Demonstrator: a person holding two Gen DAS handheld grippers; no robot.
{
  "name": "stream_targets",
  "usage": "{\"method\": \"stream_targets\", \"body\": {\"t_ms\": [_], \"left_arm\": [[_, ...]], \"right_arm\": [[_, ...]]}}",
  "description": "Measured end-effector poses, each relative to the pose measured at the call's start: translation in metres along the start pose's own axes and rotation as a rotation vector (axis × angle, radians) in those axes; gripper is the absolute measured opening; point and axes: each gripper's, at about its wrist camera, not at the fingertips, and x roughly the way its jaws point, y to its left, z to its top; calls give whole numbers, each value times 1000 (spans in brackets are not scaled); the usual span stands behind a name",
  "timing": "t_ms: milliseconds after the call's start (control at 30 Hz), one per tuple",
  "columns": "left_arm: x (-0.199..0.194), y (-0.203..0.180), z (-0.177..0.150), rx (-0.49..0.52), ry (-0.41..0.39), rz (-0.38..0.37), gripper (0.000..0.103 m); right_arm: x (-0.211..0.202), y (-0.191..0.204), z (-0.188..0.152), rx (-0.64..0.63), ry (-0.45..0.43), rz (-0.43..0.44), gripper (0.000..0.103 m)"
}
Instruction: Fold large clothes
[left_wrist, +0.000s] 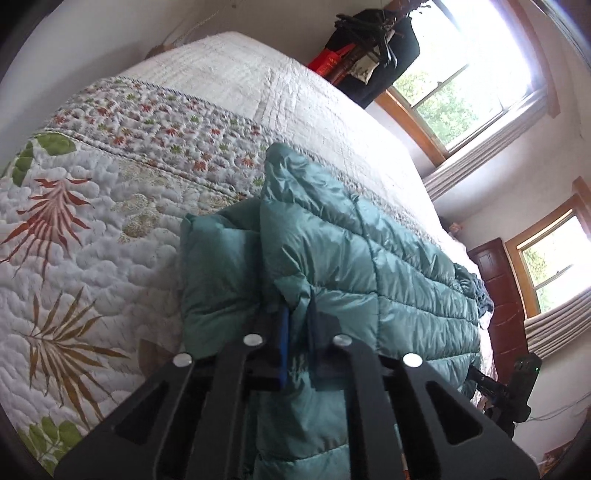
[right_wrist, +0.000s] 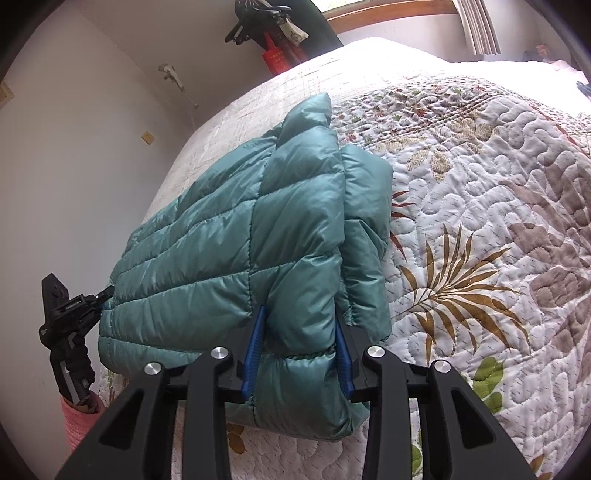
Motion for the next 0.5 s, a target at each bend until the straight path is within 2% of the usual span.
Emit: {"method": "stream_targets", "body": {"t_ms": [133, 333, 400, 500], "left_arm": [[-21, 5, -10, 16, -44, 30, 3], [-3, 29, -23, 11, 3, 57, 4], [0, 26, -27, 47, -14, 74, 5], [-8, 16, -32, 112, -46, 140, 13]], "right_arm": [[0, 3, -1, -12, -10, 18, 36], [16, 2, 2, -19, -8, 20, 41], [19, -1, 2, -16, -7, 29, 41], [18, -3, 2, -9, -10, 41, 41]]}}
